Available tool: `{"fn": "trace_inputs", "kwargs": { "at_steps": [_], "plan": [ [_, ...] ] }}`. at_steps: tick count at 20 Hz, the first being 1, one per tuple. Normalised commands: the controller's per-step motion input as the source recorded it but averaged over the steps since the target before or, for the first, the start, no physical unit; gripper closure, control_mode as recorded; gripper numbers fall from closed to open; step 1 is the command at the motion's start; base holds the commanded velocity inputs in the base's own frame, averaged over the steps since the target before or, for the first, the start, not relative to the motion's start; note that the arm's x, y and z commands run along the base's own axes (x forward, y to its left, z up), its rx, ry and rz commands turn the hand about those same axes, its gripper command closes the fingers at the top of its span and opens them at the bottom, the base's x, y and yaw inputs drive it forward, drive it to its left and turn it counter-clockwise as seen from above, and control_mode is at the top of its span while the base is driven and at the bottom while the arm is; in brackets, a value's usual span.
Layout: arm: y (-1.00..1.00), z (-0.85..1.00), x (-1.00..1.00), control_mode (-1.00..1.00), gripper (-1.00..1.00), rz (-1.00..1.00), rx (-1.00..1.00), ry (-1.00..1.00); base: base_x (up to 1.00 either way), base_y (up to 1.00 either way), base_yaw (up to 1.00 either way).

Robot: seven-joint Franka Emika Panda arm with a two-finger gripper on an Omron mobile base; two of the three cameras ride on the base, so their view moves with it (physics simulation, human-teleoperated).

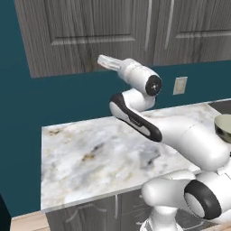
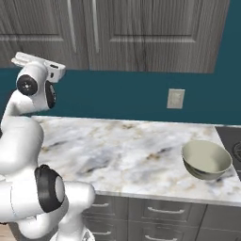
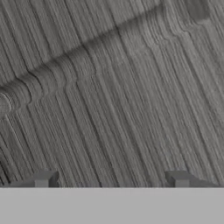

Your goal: Open the cabinet and move the ladle to the pot. Then close the cabinet.

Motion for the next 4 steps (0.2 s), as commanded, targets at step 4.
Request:
{"fn": "trace_inputs", "kwargs": {
  "at_steps": [4],
  "plan": [
    [0.00,0.38,-0.18,-1.00,-1.00,0.01,0.00,0.00,0.00,0.00,0.00]
  ]
}}
